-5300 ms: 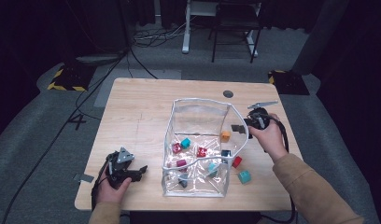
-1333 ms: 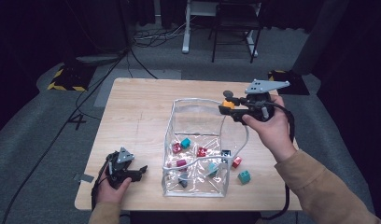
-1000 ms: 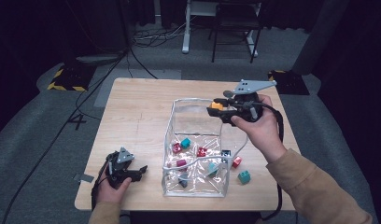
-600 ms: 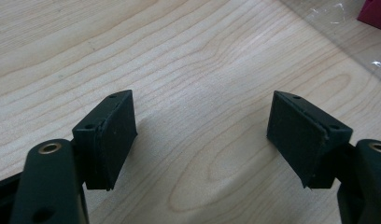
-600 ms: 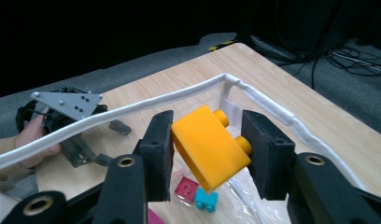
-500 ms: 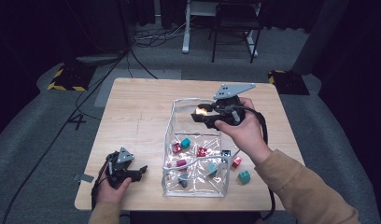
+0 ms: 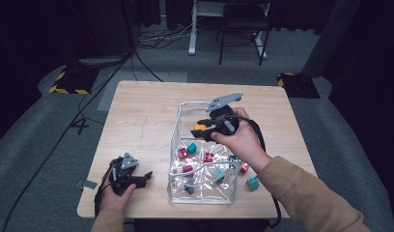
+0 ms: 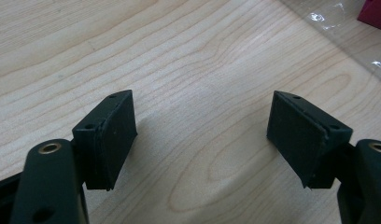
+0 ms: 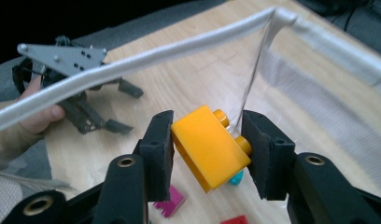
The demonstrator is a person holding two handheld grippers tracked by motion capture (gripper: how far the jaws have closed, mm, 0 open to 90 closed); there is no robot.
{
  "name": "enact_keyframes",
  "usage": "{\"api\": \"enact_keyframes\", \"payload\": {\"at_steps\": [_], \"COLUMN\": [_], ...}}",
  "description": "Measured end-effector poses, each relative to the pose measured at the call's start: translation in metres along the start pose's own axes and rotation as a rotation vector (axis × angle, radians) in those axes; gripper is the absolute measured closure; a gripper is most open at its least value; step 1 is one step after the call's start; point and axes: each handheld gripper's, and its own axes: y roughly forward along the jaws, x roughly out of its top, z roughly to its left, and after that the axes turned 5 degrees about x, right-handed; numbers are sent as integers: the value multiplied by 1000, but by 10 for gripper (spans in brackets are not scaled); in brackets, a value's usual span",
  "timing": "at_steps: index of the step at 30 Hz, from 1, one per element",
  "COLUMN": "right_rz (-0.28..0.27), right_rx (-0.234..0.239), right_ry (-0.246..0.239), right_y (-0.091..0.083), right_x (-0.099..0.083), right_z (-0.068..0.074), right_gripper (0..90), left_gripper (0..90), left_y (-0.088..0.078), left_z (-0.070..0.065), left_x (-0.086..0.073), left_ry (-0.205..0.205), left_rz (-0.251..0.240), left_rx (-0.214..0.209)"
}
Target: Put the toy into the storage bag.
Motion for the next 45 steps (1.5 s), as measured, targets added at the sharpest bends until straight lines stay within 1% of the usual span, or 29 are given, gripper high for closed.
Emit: {"api": "enact_keyframes", "payload": {"at_steps": [3,4,6,8,9,11,14,17,21,24,25,26,28,29,30,32,36,40,45], "right_rz": [46,70,109,111,107,75,-1,-54,-92,-117,-117,-139,-159,-159,-180,-186,-189,-211,-208], "right_rx": [16,27,45,50,51,44,38,26,-10,-18,-18,-30,-40,-40,-53,-64,-101,-141,-185], "right_ry": [19,26,41,59,60,62,59,49,24,18,18,14,14,14,19,23,24,41,59], "right_y": [7,10,15,17,17,14,3,-9,-23,-35,-35,-47,-57,-57,-70,-79,-100,-121,-138], "right_x": [-3,-4,-7,-9,-10,-9,-7,-6,-5,-4,-4,-2,-2,-2,-4,-6,-12,-24,-38], "right_z": [0,-1,-1,0,1,1,2,2,3,4,4,5,6,6,5,5,2,-5,-11], "right_gripper": [553,541,466,390,360,342,340,341,340,340,340,341,341,341,341,341,341,341,341], "left_gripper": [242,242,242,242,242,242,242,242,242,242,242,242,242,242,242,242,245,246,246], "left_y": [0,0,0,0,0,0,0,0,0,0,0,0,0,0,0,0,0,0,0], "left_z": [0,0,0,0,0,0,0,0,0,0,0,0,0,0,0,0,0,0,0], "left_x": [0,0,0,0,0,0,0,0,0,0,0,0,0,0,0,0,0,0,0], "left_ry": [1,0,0,1,0,1,1,2,1,0,0,0,0,0,0,-2,-7,-13,-9], "left_rz": [1,0,0,0,0,0,0,1,0,1,1,1,0,0,0,0,-4,-7,-5], "left_rx": [0,0,0,0,0,0,0,0,0,0,0,0,1,1,1,2,1,-2,0]}}
